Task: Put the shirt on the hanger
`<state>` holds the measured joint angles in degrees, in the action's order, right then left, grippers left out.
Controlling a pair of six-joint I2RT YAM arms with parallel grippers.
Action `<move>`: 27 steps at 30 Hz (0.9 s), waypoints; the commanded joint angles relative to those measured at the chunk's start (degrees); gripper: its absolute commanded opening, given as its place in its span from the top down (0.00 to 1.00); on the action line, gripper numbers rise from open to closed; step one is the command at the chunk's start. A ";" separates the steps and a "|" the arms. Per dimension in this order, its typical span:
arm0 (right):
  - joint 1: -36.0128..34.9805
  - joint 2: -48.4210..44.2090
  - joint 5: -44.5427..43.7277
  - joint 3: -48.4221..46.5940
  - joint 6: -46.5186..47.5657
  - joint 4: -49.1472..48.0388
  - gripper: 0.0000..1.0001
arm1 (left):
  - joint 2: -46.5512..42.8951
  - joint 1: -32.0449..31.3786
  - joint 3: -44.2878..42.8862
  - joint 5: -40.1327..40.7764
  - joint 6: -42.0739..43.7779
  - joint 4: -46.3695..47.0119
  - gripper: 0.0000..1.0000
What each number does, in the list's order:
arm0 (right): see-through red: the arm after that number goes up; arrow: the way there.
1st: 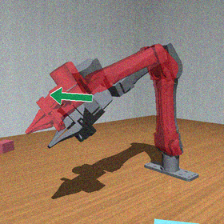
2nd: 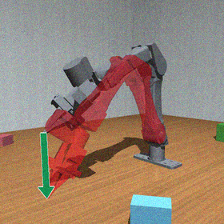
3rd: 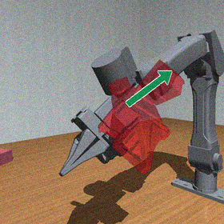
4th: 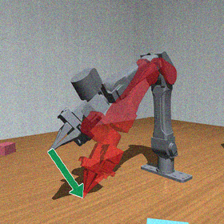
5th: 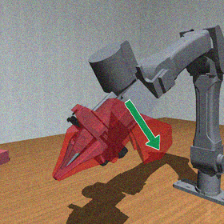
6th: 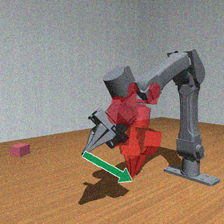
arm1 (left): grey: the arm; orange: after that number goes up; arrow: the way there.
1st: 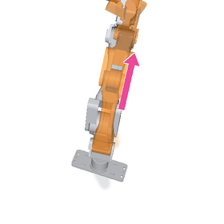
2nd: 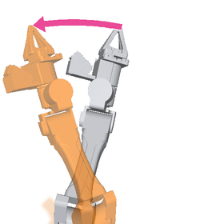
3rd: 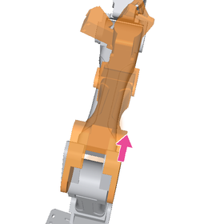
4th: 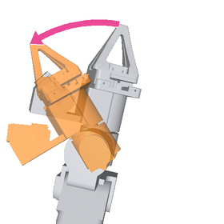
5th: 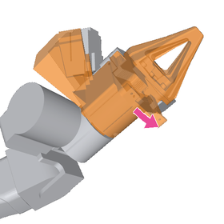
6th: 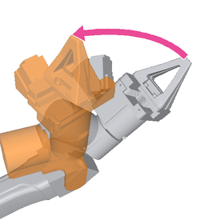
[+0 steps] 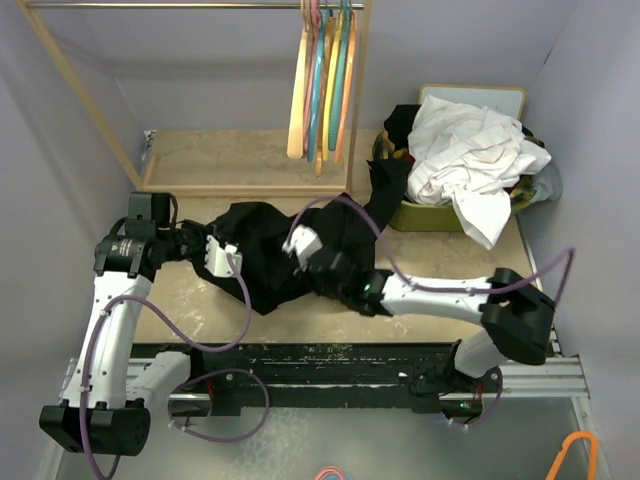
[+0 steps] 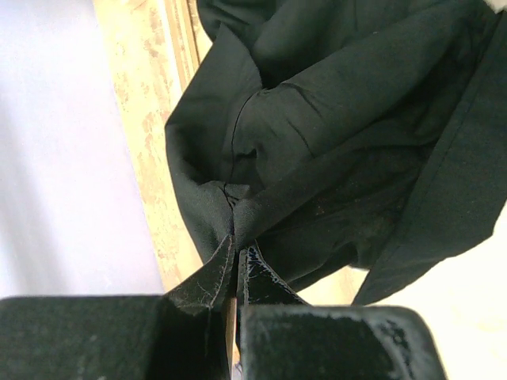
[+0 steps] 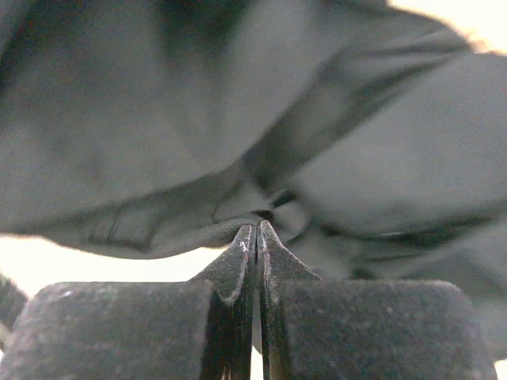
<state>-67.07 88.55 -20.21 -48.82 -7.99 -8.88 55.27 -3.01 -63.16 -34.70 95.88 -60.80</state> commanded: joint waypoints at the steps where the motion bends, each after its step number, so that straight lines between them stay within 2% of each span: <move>1: 11.20 -8.72 -1.11 -8.10 7.53 -8.48 1.00 | -1.82 0.36 -3.47 -4.09 -11.34 -0.78 1.00; 5: 17.08 -3.82 2.05 -17.91 8.11 -12.30 1.00 | -5.67 0.48 -3.64 -5.83 -22.50 1.17 1.00; 9: 20.09 6.10 3.19 -24.95 5.02 -15.24 1.00 | -8.00 2.37 -2.79 -8.81 -31.05 -0.19 1.00; 10: 20.35 8.54 2.64 -26.29 4.79 -15.17 0.94 | -8.57 2.57 -2.10 -8.57 -32.62 -0.23 1.00; 11: 20.44 10.42 1.89 -26.88 4.17 -15.41 0.82 | -9.21 2.76 -1.27 -7.94 -34.45 0.21 1.00; 13: 20.57 10.97 -0.45 -24.53 2.00 -19.03 0.35 | -10.34 3.18 0.54 -5.67 -38.95 2.81 1.00; 14: 20.57 9.65 -0.91 -21.54 0.84 -22.11 0.16 | -10.74 3.44 1.03 -4.59 -41.45 4.13 1.00; 15: 20.57 7.69 -0.51 -17.95 0.03 -25.55 0.05 | -11.03 3.72 1.44 -3.38 -43.80 5.52 1.00; 16: 20.55 5.25 0.62 -14.13 -0.75 -28.95 0.01 | -11.17 3.96 1.62 -2.43 -45.91 6.67 1.00; 19: 20.45 -1.13 4.01 -1.32 -1.92 -34.86 0.00 | -11.25 4.64 1.98 -1.27 -50.25 9.02 1.00; 24: 19.54 -10.63 14.46 18.74 -5.57 -47.34 0.00 | -11.02 5.31 1.70 -2.12 -52.61 10.64 1.00; 27: 11.33 -13.05 13.29 25.48 4.49 -50.20 0.00 | -10.80 5.58 1.65 -1.69 -54.03 11.79 1.00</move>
<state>-47.75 78.67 -10.50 -29.67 -10.52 -46.87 44.60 1.87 -61.12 -35.92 46.52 -53.76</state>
